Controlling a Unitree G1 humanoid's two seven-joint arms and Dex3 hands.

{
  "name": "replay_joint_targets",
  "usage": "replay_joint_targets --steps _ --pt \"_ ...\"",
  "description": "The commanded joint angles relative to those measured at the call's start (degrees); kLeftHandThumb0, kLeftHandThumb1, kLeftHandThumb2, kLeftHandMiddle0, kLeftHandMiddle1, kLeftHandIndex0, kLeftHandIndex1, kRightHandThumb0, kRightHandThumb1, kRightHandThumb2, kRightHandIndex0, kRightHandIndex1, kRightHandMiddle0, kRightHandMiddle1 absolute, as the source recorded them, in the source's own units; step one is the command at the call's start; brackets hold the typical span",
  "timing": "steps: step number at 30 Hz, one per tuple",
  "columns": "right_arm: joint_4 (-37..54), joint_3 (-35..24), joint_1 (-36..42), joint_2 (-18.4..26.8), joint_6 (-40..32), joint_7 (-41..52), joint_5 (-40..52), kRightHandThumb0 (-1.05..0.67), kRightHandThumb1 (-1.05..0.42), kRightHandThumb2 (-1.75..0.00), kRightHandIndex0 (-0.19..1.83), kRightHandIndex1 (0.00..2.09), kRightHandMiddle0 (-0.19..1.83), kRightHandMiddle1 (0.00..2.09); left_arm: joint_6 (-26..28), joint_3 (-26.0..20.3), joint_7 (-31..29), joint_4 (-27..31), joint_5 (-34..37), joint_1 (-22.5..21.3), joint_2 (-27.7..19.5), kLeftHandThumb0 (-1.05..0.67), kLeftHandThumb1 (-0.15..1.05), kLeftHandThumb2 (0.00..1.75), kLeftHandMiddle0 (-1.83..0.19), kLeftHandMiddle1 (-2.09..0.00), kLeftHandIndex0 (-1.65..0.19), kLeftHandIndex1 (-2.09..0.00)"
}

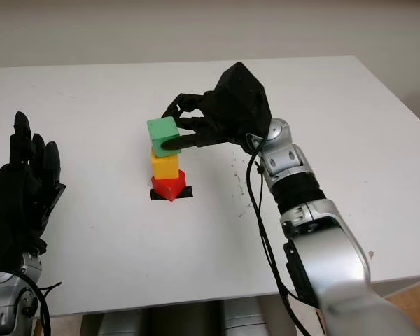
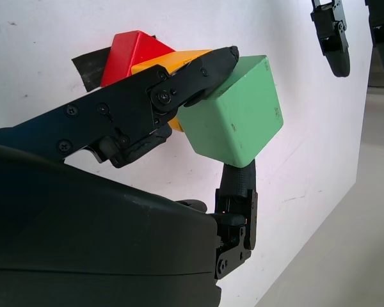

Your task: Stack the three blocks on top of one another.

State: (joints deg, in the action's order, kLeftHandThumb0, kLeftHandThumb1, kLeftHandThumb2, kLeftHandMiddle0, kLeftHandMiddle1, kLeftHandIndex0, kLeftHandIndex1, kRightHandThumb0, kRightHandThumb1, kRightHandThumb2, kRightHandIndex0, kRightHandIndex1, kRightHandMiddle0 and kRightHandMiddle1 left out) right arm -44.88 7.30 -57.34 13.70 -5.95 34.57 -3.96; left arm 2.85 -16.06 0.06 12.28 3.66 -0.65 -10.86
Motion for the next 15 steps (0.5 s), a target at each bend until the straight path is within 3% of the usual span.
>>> replay_joint_targets --steps 1,15 --pt "-0.31 -0.08 0.05 0.50 0.87 0.33 0.00 -0.45 -0.94 -0.05 0.29 0.06 0.33 1.60 0.15 -0.16 -0.12 1.33 0.07 0.08 -0.45 -0.73 1.05 0.55 0.19 0.00 0.19 0.00" --pt "0.52 -0.01 0.32 0.05 -0.67 1.06 -0.06 -0.46 -0.95 -0.05 0.28 0.05 0.32 1.60 -0.33 -0.02 0.13 1.14 -0.25 0.31 -0.09 -0.73 1.05 0.54 0.19 -0.01 0.19 0.00"
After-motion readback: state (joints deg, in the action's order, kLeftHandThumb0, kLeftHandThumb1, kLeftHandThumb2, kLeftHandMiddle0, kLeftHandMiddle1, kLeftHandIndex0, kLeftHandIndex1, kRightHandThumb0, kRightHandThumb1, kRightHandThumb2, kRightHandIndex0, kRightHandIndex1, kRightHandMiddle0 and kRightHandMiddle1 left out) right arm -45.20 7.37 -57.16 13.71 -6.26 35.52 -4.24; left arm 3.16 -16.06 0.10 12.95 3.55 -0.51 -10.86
